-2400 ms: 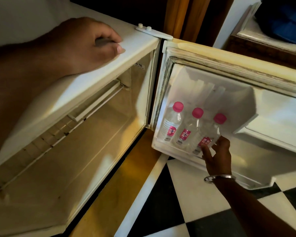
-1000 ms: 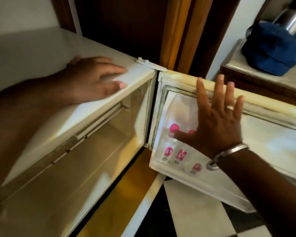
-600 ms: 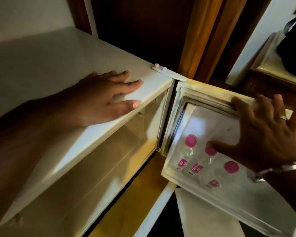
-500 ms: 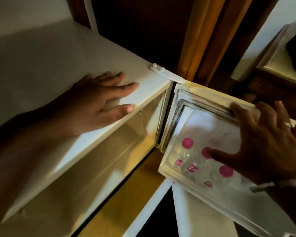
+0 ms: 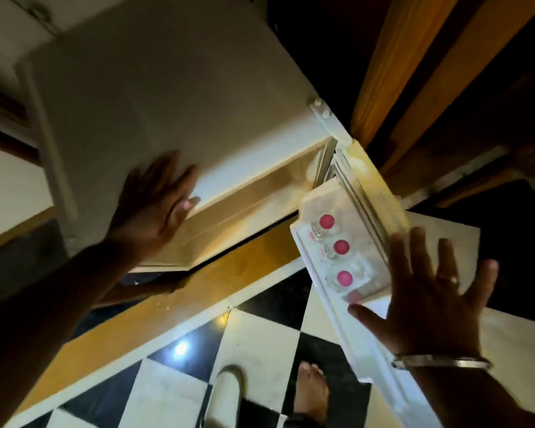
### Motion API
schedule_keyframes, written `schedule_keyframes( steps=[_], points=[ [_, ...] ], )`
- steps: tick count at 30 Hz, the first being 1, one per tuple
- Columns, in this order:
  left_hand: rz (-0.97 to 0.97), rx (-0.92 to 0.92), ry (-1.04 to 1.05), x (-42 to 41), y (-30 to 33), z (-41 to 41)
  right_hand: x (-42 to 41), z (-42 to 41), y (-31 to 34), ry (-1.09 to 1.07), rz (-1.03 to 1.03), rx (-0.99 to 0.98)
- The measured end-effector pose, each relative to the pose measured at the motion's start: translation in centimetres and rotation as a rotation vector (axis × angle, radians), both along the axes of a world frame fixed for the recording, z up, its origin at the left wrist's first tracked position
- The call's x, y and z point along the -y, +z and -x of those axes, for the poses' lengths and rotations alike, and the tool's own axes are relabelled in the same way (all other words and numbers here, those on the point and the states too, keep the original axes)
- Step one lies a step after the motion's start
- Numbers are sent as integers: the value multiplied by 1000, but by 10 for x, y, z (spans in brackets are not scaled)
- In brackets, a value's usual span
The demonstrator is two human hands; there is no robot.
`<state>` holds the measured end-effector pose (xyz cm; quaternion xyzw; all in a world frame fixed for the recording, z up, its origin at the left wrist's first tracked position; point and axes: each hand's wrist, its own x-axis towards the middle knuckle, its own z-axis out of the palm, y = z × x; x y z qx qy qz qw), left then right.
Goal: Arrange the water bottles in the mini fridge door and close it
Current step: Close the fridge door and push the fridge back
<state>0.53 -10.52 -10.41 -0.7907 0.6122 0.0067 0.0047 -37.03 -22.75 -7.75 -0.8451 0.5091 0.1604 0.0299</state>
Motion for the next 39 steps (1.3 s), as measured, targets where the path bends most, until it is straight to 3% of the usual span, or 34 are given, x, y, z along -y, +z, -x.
schedule_keyframes(
  steps=[8,15,25,39],
  points=[
    [-148,28,101,-13,-5,4,-14,-8,23,202,-190,-81],
    [-238,-22,131,-9,8,7,-32,-30,17,278,-280,15],
    [-273,-187,126,-8,16,-3,-32,-98,6,563,-269,87],
    [-222,-239,175,-13,19,6,-30,-166,-1,531,-237,-20]
  ],
)
